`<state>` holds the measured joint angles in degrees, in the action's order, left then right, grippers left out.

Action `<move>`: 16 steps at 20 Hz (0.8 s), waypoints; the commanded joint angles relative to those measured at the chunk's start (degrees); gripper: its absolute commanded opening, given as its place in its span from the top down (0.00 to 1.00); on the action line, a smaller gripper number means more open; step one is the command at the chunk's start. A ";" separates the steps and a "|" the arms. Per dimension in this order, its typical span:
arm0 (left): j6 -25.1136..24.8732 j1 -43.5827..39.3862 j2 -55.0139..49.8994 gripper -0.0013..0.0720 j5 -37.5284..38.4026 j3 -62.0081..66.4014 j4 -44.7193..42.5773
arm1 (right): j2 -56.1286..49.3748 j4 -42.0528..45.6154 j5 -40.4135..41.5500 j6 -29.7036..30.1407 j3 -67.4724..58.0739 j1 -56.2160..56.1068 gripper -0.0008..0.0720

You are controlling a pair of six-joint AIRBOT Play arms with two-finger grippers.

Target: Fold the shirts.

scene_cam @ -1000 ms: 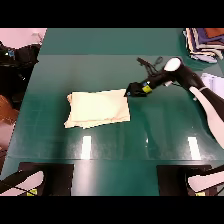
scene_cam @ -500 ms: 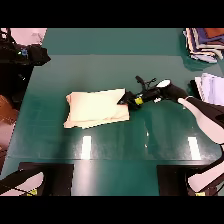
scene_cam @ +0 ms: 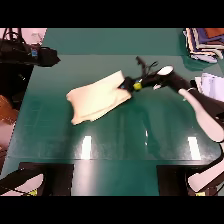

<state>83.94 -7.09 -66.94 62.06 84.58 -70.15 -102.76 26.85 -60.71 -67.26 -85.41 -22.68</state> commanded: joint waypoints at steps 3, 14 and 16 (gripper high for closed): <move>0.11 -6.80 -0.02 0.95 -2.51 0.00 0.04 | 8.44 16.52 -0.09 -6.32 -8.44 17.75 0.97; 1.73 -13.86 -0.02 0.95 -6.51 0.00 0.81 | 11.15 17.68 5.66 -6.32 -13.18 51.74 0.97; 1.73 -13.86 -0.02 0.95 -6.54 0.00 0.96 | 11.17 16.55 6.80 -6.21 -13.20 53.51 0.97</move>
<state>85.34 -20.38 -66.94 56.07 84.58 -69.60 -91.74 44.29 -56.73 -73.43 -98.35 26.39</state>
